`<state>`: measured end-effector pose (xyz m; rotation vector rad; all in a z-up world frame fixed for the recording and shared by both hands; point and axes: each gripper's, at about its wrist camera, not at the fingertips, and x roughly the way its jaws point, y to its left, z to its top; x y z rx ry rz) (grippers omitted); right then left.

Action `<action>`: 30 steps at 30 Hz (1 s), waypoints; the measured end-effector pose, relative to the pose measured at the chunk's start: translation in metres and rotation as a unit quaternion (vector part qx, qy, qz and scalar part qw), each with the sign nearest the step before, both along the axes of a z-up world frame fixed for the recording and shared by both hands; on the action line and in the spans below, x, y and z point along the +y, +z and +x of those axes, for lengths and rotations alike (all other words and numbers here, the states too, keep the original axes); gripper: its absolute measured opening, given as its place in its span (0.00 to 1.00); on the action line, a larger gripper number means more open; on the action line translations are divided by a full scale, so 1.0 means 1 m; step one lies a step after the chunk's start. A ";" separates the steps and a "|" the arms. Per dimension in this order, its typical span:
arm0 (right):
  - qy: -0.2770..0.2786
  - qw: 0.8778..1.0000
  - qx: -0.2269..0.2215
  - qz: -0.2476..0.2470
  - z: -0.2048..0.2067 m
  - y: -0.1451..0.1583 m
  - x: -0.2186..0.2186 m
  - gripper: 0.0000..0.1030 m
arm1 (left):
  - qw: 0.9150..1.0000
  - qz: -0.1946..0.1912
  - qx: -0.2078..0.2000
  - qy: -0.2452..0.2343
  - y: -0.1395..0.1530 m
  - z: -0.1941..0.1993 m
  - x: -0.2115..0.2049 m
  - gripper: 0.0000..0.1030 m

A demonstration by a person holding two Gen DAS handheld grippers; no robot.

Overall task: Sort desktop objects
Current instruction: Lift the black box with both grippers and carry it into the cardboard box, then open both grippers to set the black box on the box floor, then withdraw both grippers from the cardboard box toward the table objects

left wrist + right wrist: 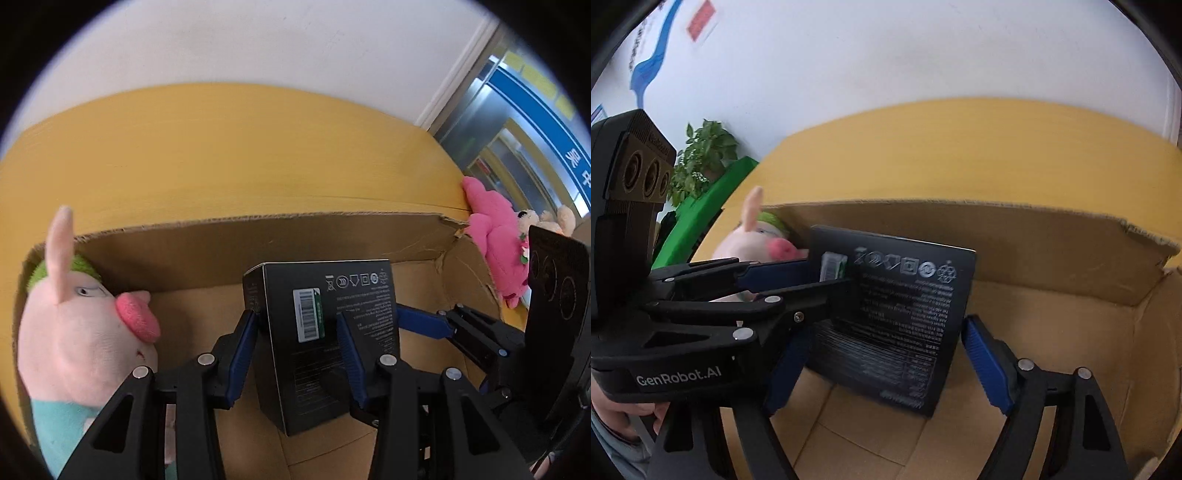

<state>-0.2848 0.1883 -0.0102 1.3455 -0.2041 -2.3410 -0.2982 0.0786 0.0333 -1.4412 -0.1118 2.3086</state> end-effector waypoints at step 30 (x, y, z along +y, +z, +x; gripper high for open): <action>-0.054 0.983 0.164 0.061 0.220 0.131 -0.005 0.39 | 0.963 -0.055 0.255 0.064 0.135 0.273 -0.071 0.30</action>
